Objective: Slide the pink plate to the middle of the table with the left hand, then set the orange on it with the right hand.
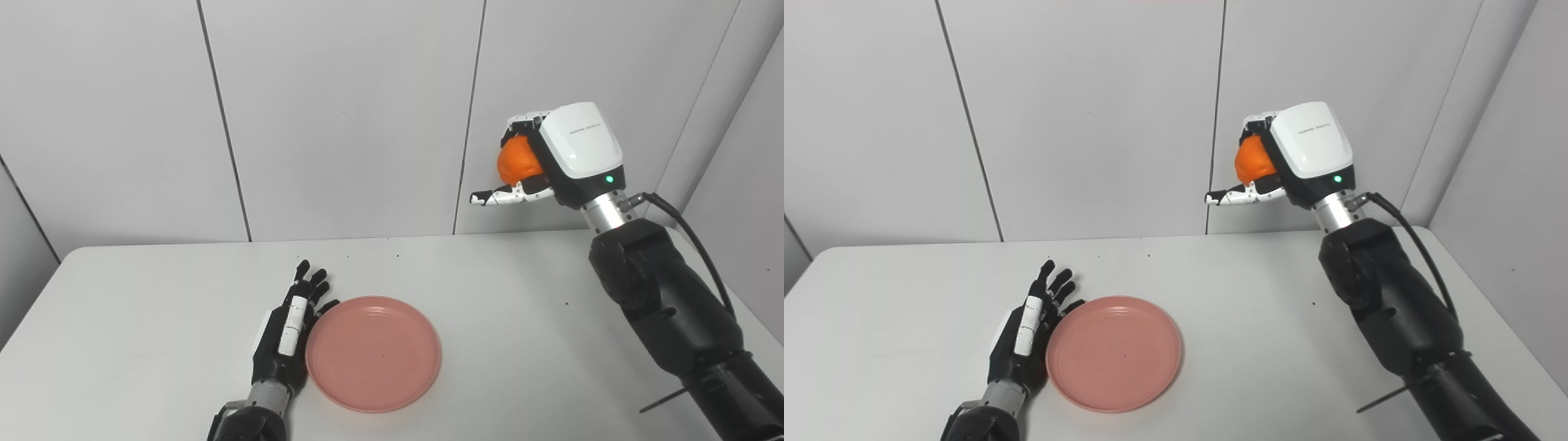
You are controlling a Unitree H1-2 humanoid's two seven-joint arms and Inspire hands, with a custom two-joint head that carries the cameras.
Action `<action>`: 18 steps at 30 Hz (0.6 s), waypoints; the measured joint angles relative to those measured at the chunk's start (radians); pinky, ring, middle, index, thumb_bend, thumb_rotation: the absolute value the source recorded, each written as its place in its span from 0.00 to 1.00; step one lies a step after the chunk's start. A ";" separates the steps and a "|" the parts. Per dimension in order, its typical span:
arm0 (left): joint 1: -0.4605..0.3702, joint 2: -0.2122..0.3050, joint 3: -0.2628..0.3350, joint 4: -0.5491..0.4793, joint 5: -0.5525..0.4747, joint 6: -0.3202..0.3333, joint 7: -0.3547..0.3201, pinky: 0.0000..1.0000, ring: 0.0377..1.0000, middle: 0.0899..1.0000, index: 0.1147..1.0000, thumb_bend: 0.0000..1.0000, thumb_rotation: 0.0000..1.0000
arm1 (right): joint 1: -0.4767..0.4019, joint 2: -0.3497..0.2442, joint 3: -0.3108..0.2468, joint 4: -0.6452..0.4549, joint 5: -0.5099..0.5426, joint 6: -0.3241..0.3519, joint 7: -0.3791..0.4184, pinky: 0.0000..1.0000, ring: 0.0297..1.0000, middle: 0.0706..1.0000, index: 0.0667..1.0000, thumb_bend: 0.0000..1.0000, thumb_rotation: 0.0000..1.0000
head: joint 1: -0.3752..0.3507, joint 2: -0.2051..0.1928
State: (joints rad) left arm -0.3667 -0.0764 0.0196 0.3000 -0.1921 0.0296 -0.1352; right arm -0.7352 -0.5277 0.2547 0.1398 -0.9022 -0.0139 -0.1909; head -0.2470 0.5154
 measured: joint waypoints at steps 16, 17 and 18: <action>0.000 -0.013 -0.001 0.000 0.001 0.000 0.009 0.86 0.95 0.94 1.00 0.96 0.78 | -0.014 0.169 0.072 -0.058 -0.037 0.000 0.120 0.11 0.14 0.18 0.21 0.71 0.70 | 0.051 -0.005; 0.000 -0.015 -0.001 0.000 0.002 0.000 0.011 0.86 0.95 0.94 1.00 0.96 0.78 | -0.013 0.179 0.076 -0.059 -0.033 -0.001 0.130 0.11 0.14 0.18 0.21 0.71 0.70 | 0.051 -0.005; 0.000 -0.016 -0.002 0.000 0.003 0.000 0.014 0.86 0.95 0.94 1.00 0.96 0.78 | -0.013 0.190 0.081 -0.060 -0.026 -0.001 0.140 0.12 0.15 0.18 0.21 0.70 0.71 | 0.052 -0.003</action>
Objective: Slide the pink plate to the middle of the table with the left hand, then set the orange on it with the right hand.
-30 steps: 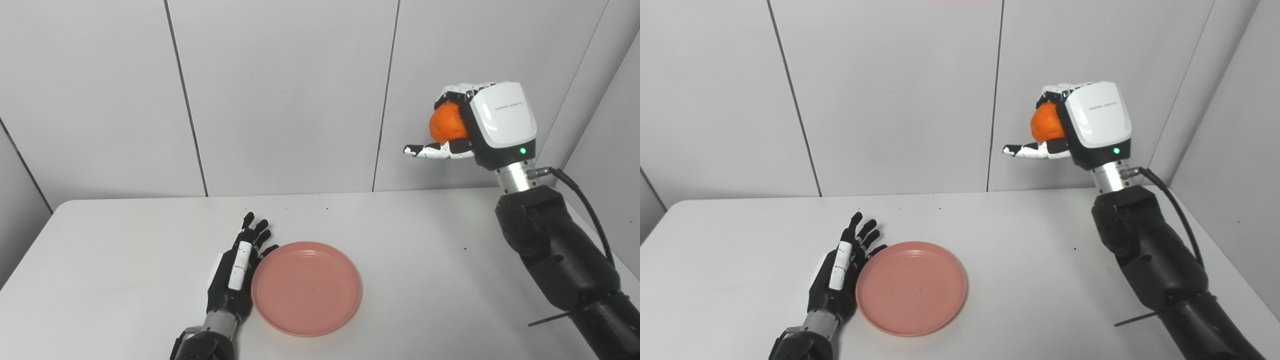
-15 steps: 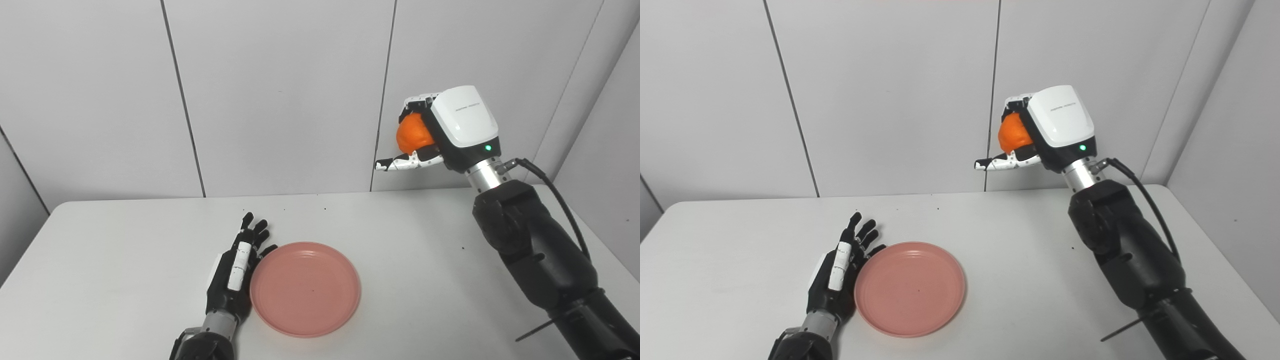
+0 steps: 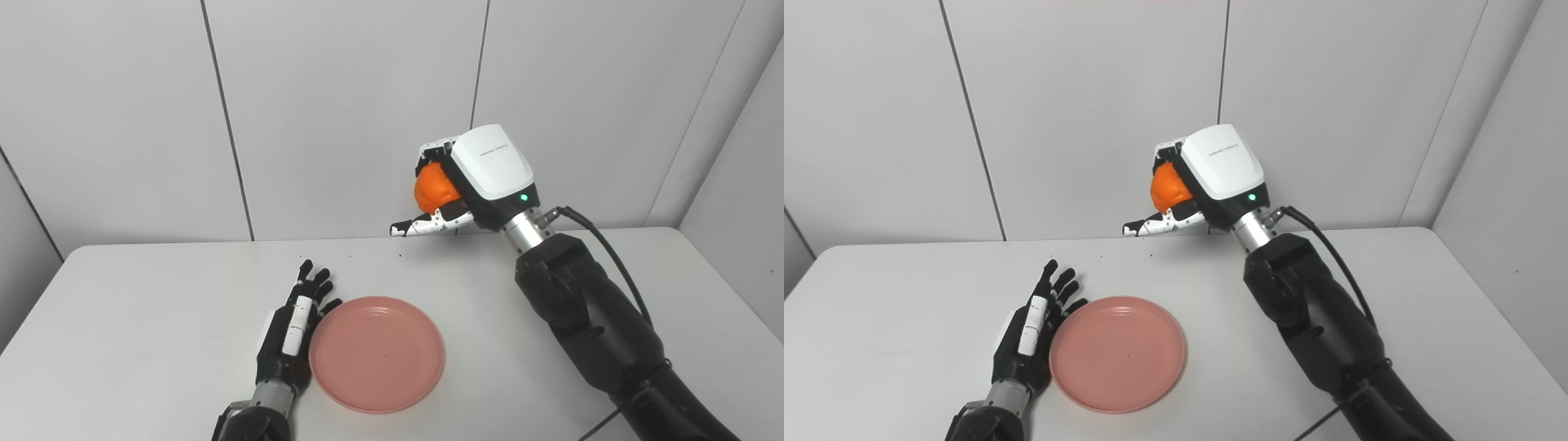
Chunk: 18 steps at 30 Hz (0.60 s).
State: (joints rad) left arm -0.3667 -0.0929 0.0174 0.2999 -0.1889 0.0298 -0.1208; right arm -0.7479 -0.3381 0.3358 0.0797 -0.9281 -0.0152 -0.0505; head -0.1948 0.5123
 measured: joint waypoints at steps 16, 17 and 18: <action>-0.005 -0.018 -0.009 0.009 0.020 -0.001 0.012 0.85 0.94 0.94 1.00 0.96 0.82 | 0.003 0.060 0.123 0.029 0.021 -0.031 0.119 0.20 0.23 0.27 0.30 0.71 0.83 | 0.023 0.000; -0.005 -0.019 -0.009 0.009 0.020 -0.001 0.012 0.86 0.95 0.94 1.00 0.97 0.84 | 0.004 0.061 0.132 0.039 0.021 -0.039 0.130 0.20 0.24 0.27 0.30 0.71 0.85 | 0.023 0.000; -0.005 -0.020 -0.009 0.009 0.019 -0.001 0.012 0.86 0.95 0.94 1.00 0.97 0.84 | 0.007 0.061 0.141 0.048 0.021 -0.040 0.143 0.20 0.24 0.28 0.30 0.71 0.85 | 0.023 0.000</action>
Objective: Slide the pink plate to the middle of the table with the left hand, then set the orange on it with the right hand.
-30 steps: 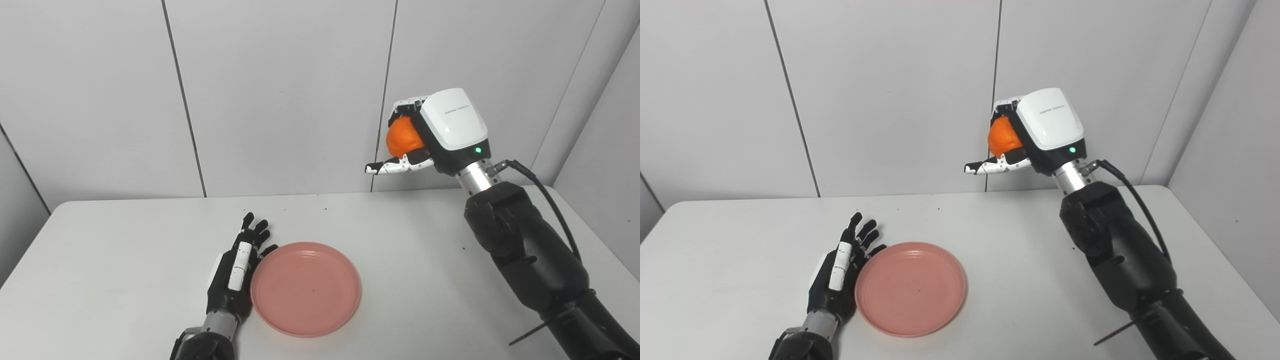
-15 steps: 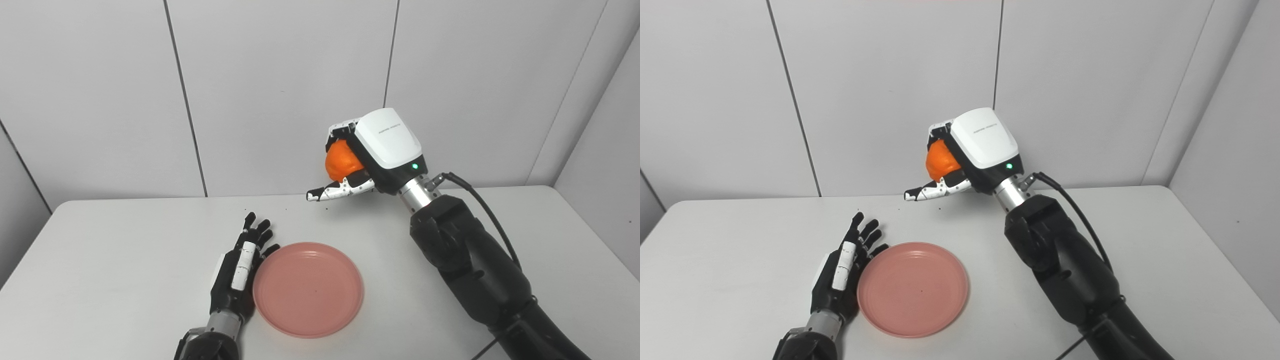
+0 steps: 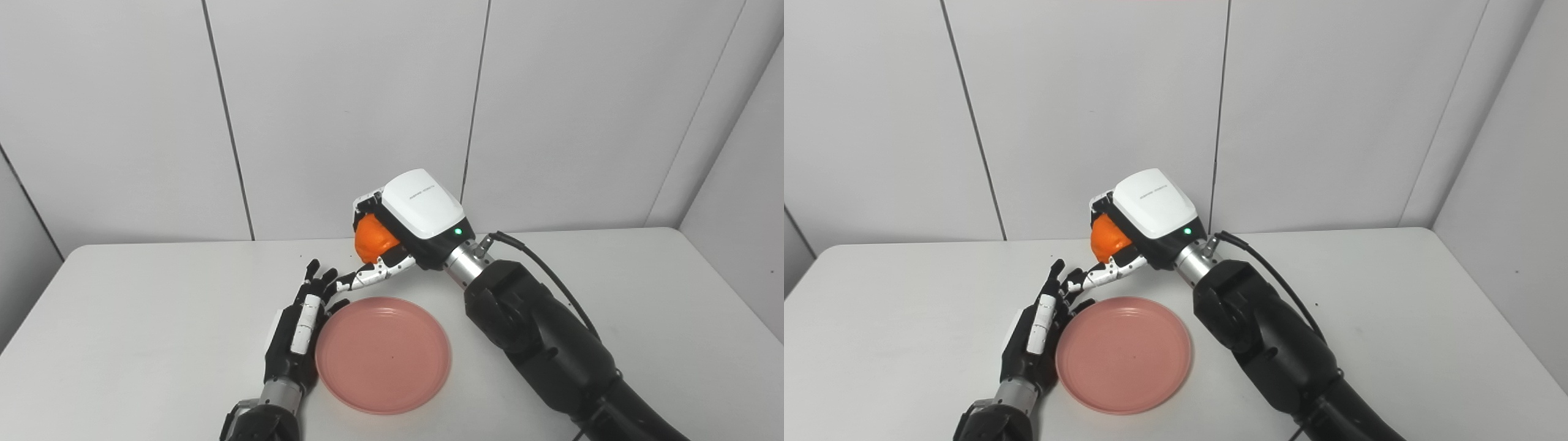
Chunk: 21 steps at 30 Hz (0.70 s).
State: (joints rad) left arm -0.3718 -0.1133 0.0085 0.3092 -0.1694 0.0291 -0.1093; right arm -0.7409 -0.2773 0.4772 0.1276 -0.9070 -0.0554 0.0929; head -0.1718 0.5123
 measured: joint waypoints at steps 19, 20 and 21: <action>-0.002 0.000 0.003 0.004 -0.001 -0.002 -0.011 0.80 1.00 1.00 1.00 0.96 0.87 | 0.051 0.048 0.068 0.245 -0.003 -0.110 -0.002 0.24 0.28 0.32 0.40 0.66 0.80 | -0.011 0.006; -0.002 0.000 0.003 0.005 -0.001 -0.002 -0.012 0.80 1.00 1.00 1.00 0.96 0.87 | 0.056 0.051 0.068 0.248 -0.003 -0.110 -0.001 0.24 0.28 0.31 0.39 0.66 0.79 | -0.011 0.008; -0.002 0.000 0.003 0.006 -0.001 -0.002 -0.014 0.81 1.00 1.00 1.00 0.95 0.87 | 0.060 0.054 0.068 0.248 -0.001 -0.110 0.001 0.23 0.27 0.30 0.37 0.65 0.79 | -0.011 0.008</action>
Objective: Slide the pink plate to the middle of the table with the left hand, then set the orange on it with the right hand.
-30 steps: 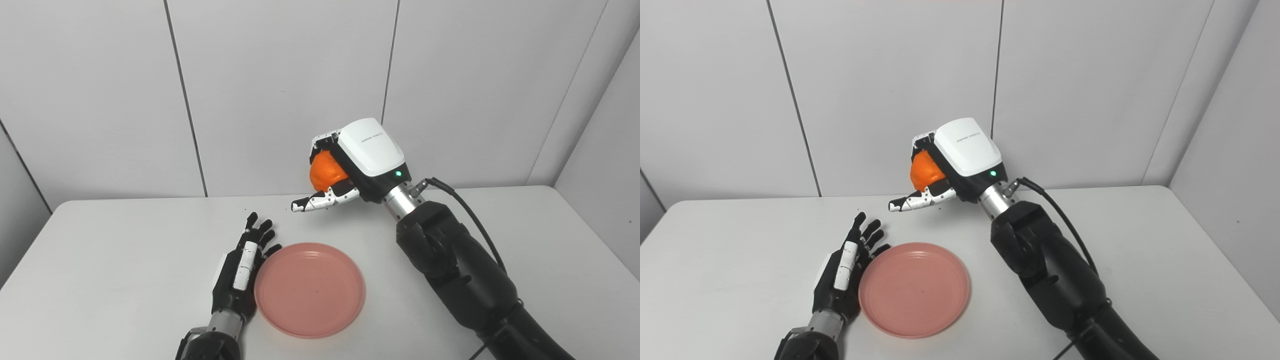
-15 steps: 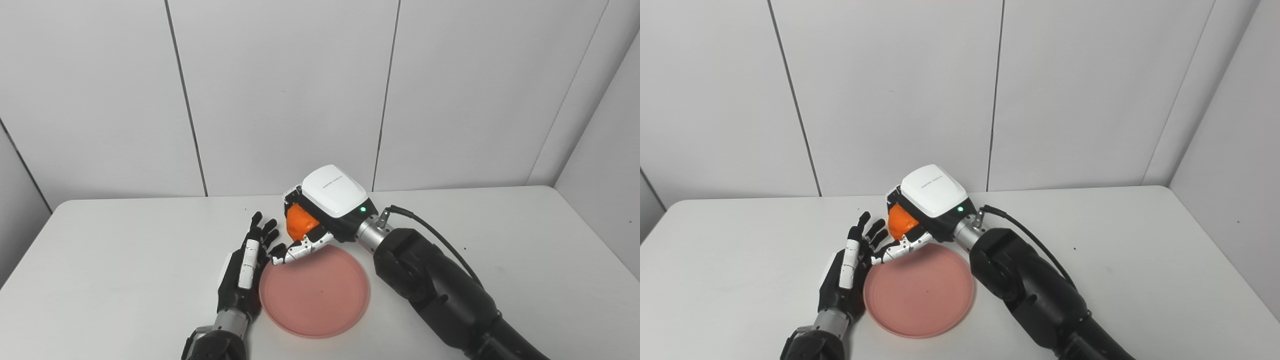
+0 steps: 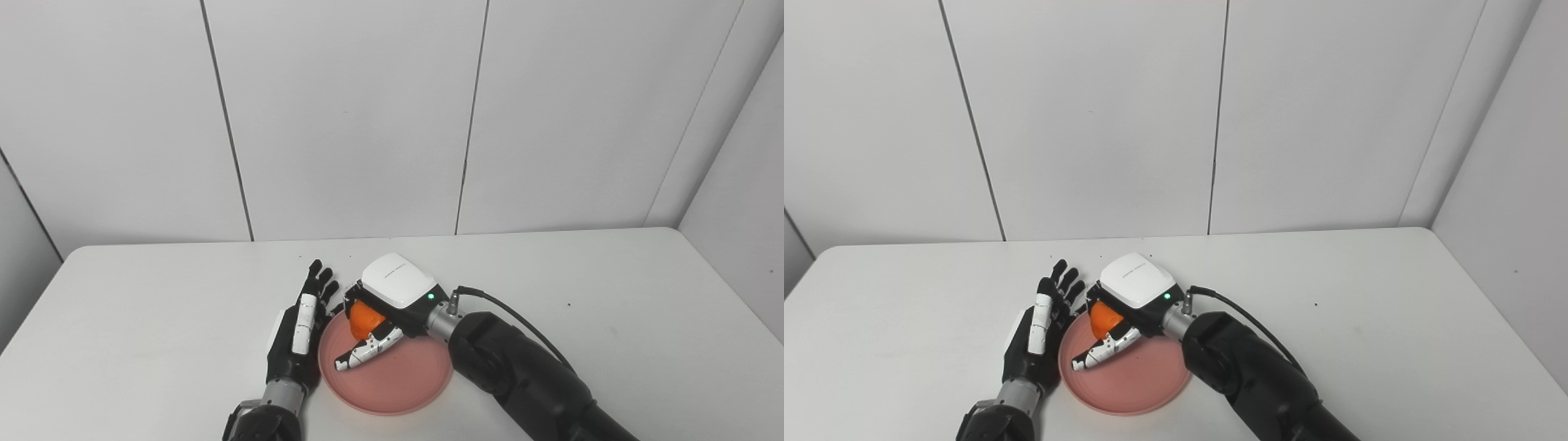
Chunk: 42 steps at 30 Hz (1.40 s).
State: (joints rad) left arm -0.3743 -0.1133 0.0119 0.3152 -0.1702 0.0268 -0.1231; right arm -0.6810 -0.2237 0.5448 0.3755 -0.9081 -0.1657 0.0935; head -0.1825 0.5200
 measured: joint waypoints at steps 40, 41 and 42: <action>0.000 0.006 -0.001 -0.009 0.001 0.017 0.007 0.76 0.96 0.95 1.00 0.94 0.88 | -0.002 0.006 0.011 0.026 -0.006 -0.001 0.007 0.37 0.42 0.44 0.53 0.67 0.86 | -0.006 0.002; 0.000 0.006 -0.001 -0.009 0.001 0.017 0.007 0.76 0.95 0.94 1.00 0.94 0.87 | -0.002 0.004 0.013 0.024 -0.007 -0.001 0.010 0.37 0.42 0.45 0.54 0.69 0.88 | -0.005 0.002; 0.000 0.006 -0.001 -0.010 0.000 0.017 0.007 0.76 0.94 0.94 1.00 0.94 0.87 | -0.002 0.002 0.015 0.018 -0.009 -0.001 0.014 0.37 0.42 0.45 0.55 0.70 0.89 | -0.005 0.002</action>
State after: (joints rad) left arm -0.3744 -0.1077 0.0107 0.3055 -0.1698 0.0438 -0.1163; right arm -0.6827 -0.2217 0.5599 0.3932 -0.9170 -0.1671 0.1071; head -0.1871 0.5216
